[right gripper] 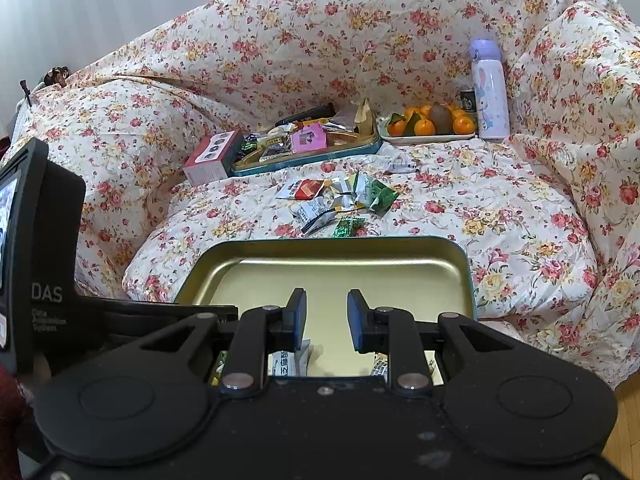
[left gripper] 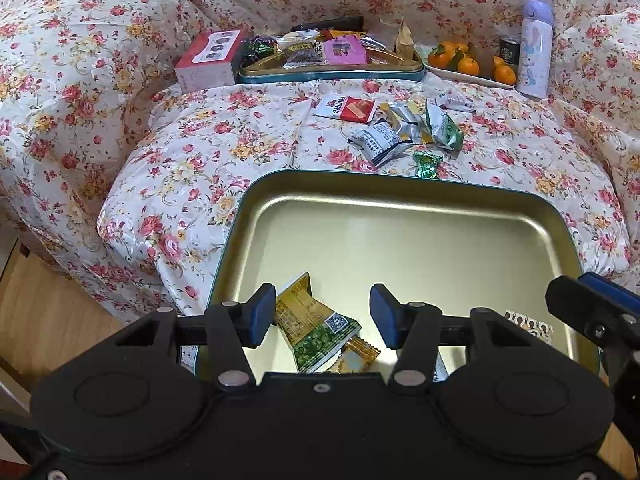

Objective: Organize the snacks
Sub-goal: 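Open the left tool to drop the yellow-green packet while the right tool releases the sesame-crisp packet, then move both tools back toward the scattered snack packets on the sofa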

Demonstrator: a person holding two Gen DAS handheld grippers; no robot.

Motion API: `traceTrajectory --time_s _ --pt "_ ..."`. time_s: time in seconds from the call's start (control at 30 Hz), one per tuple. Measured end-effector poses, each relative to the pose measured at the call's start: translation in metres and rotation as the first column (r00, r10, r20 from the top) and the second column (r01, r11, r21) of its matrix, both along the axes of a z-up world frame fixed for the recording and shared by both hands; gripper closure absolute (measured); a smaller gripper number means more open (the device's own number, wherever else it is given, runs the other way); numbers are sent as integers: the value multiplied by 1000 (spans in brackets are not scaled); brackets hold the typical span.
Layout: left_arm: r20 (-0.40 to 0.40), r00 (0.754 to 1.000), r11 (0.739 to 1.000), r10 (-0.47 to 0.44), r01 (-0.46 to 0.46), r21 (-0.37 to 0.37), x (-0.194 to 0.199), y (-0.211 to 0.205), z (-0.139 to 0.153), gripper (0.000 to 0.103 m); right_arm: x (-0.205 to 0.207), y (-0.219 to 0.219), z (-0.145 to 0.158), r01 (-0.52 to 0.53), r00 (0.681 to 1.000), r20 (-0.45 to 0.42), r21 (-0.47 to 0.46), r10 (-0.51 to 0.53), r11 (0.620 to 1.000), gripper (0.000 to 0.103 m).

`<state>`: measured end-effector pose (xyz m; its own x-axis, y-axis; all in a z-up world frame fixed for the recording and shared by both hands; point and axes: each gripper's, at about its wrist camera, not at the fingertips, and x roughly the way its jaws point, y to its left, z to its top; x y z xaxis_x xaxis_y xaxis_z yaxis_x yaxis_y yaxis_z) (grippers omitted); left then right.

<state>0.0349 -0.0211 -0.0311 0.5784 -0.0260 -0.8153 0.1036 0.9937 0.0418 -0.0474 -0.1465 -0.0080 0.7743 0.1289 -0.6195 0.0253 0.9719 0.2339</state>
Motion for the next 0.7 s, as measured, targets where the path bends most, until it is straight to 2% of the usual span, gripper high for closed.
traceTrajectory --time_s 0.43,0.7 --pt "26 999 1000 19 -19 12 2 9 0 44 1 -3 -1 26 1000 7 4 -26 1000 76" --pt "114 992 996 44 -53 72 14 19 1 44 5 -9 -4 64 997 32 -17 -64 998 73"
